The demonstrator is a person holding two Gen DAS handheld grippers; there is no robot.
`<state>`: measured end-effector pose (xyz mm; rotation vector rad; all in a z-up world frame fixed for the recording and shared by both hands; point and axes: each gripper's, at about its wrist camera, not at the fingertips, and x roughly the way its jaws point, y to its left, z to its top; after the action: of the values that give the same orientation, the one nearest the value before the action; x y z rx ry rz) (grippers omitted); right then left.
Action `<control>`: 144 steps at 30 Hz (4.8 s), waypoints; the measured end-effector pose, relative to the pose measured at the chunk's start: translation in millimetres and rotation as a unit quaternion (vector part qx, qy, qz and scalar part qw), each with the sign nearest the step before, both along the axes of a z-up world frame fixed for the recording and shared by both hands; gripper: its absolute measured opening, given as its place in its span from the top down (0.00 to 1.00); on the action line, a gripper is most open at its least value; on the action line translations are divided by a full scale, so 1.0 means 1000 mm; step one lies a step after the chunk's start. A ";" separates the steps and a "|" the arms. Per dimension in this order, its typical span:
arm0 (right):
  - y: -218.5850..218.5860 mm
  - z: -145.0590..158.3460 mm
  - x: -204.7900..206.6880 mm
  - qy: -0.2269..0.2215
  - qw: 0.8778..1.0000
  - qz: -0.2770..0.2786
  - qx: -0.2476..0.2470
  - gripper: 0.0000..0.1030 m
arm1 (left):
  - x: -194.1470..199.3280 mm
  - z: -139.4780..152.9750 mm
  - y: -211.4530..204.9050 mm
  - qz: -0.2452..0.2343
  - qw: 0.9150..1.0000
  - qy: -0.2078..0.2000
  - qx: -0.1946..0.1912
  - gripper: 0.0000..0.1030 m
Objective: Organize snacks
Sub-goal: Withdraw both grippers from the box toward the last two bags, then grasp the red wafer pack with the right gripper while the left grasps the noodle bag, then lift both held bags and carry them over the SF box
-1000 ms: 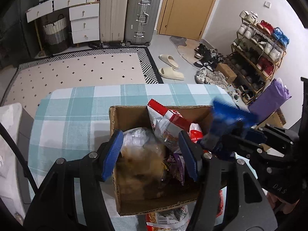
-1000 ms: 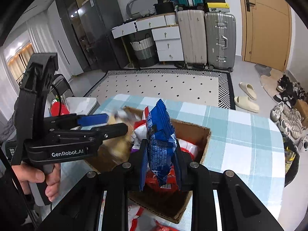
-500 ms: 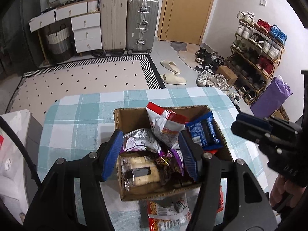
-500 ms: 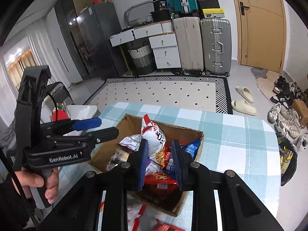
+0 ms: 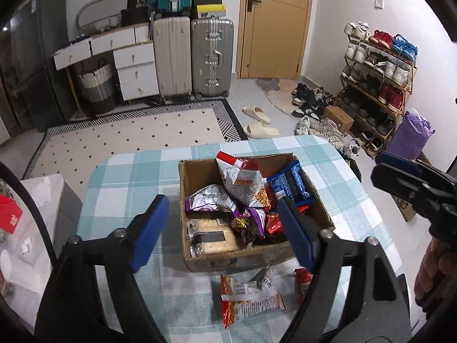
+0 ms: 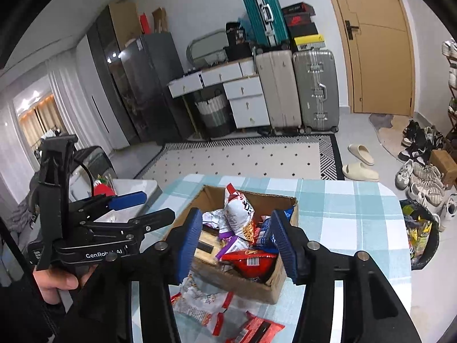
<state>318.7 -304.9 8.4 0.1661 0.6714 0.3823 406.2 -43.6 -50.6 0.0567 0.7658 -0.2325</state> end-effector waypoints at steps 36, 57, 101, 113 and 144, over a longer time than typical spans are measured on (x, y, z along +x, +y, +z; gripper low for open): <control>-0.028 -0.128 -0.121 0.079 0.994 -0.074 0.027 0.04 | -0.121 -0.093 0.069 0.115 0.988 0.065 -0.076 0.02; 0.002 -0.189 -0.080 0.145 0.987 -0.066 0.002 0.04 | -0.135 -0.151 0.075 0.108 0.987 0.106 -0.056 0.02; -0.003 -0.193 -0.102 0.105 0.994 -0.040 -0.009 0.53 | -0.121 -0.169 0.048 0.064 0.984 0.145 -0.083 0.02; -0.020 -0.199 -0.101 0.115 0.991 -0.051 0.037 0.53 | -0.058 -0.177 0.023 0.048 0.967 0.197 -0.152 0.03; -0.023 -0.202 -0.100 0.123 0.989 -0.066 0.043 0.53 | -0.044 -0.165 -0.018 0.028 0.982 0.152 -0.104 0.52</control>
<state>218.6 -328.2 -193.6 0.3413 0.8818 0.2644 362.1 -61.3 -215.7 -0.2021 1.0419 -0.2690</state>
